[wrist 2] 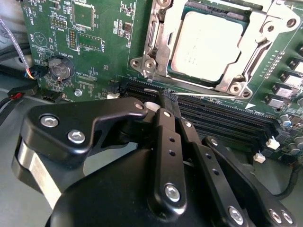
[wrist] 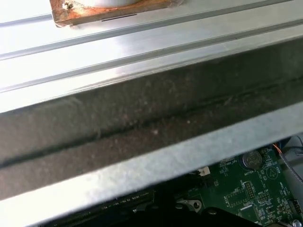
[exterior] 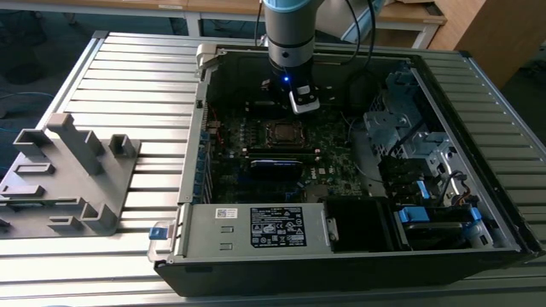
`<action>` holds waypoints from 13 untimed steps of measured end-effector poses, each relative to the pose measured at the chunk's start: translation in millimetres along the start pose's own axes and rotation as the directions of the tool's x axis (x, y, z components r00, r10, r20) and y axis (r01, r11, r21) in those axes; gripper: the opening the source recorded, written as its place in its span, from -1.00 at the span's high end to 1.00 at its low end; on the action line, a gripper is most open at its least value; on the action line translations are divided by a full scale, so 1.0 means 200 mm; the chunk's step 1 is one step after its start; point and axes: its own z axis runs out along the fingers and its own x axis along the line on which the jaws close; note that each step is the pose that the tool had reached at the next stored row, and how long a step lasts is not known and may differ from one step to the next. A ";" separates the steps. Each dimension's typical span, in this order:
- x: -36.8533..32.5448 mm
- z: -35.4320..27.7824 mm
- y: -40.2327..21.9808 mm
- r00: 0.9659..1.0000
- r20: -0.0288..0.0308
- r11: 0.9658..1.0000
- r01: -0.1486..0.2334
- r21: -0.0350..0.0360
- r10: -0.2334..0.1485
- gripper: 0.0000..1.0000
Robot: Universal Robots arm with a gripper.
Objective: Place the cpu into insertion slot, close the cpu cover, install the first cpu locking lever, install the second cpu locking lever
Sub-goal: 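Install the first cpu locking lever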
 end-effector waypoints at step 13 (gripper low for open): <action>0.005 0.006 -0.002 1.000 0.001 1.000 0.000 0.000 0.000 0.79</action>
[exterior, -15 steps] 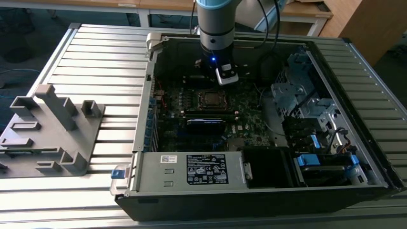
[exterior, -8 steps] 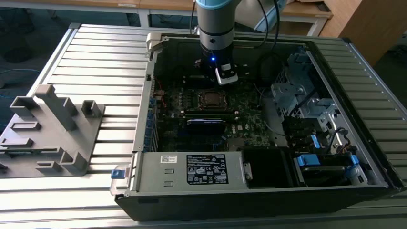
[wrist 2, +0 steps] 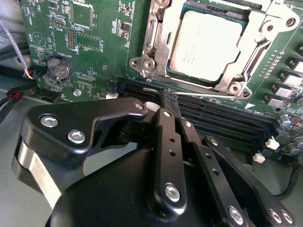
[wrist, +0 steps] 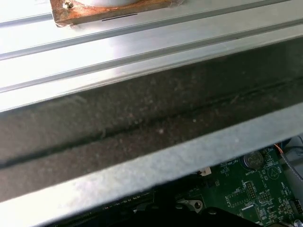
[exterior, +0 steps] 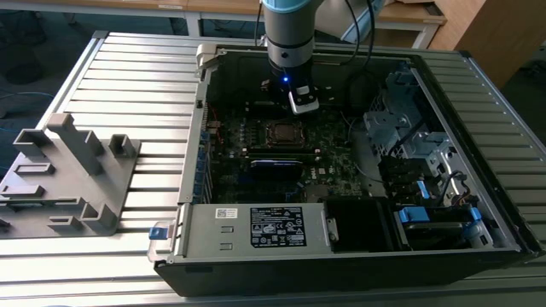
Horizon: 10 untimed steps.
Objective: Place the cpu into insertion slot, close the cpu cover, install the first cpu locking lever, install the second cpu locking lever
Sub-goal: 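Install the first cpu locking lever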
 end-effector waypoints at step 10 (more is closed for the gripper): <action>-0.003 0.006 -0.006 1.000 0.003 1.000 0.001 0.010 -0.001 0.79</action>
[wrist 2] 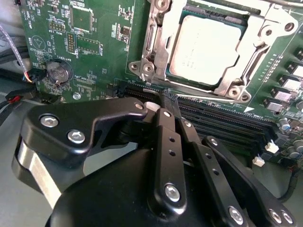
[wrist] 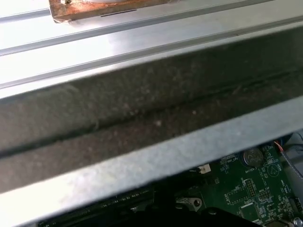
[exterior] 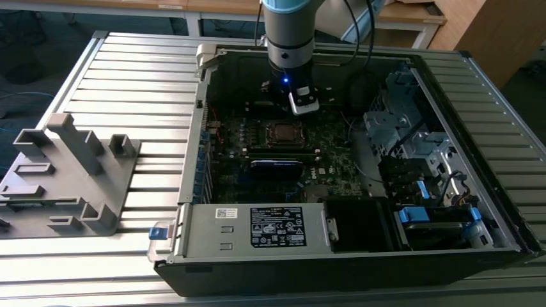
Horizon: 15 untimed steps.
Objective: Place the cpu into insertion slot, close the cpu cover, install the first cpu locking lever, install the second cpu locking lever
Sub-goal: 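Install the first cpu locking lever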
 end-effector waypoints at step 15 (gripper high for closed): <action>-0.002 0.019 -0.016 1.000 0.002 1.000 0.001 0.008 -0.001 0.79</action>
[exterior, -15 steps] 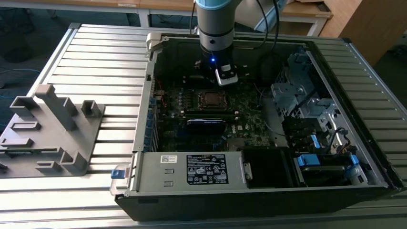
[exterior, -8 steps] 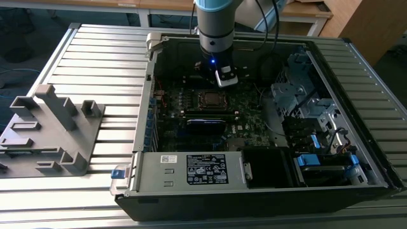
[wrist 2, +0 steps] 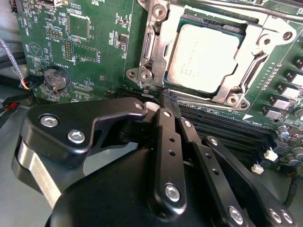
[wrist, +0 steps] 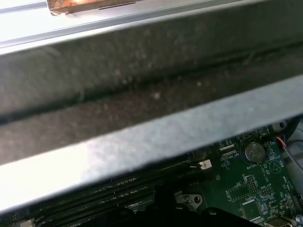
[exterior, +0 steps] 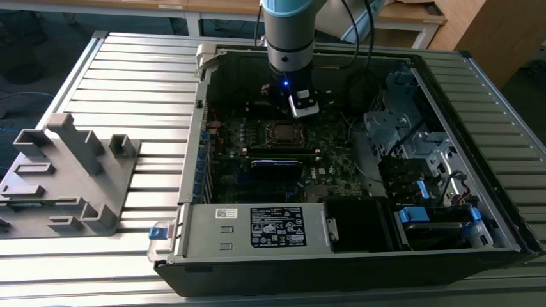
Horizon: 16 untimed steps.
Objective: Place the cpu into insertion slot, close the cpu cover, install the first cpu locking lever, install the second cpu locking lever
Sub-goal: 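Install the first cpu locking lever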
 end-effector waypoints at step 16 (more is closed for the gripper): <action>0.007 -0.018 0.020 1.000 -0.002 1.000 -0.005 -0.010 0.005 0.79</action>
